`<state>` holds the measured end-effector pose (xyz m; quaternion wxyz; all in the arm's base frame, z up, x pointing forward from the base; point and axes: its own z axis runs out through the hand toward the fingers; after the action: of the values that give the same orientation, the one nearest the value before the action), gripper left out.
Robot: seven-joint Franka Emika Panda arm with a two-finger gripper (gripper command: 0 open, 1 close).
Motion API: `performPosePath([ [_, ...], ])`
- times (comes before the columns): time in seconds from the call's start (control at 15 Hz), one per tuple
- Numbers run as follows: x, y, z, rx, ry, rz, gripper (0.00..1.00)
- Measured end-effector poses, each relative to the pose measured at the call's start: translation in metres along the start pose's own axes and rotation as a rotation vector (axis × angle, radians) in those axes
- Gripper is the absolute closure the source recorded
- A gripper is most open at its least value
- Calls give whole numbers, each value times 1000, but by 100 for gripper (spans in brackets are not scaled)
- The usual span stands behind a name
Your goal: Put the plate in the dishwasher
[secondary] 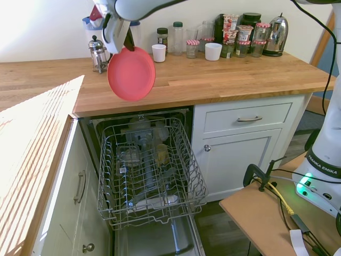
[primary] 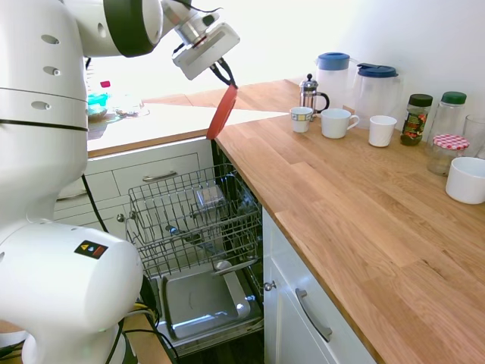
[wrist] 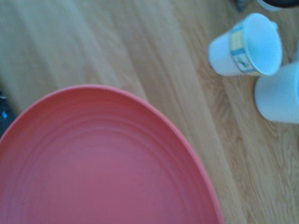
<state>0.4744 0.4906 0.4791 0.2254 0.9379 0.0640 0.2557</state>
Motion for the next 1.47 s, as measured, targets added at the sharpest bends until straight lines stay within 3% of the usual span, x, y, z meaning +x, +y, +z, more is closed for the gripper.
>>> performPosePath([
  [0.27,-97,-89,27,-86,102,-269,100],
  [0.6,-171,-170,55,-157,235,-556,100],
  [0.87,-208,-211,92,-200,192,-648,100],
  [1.47,-225,-266,106,-264,53,-677,100],
])
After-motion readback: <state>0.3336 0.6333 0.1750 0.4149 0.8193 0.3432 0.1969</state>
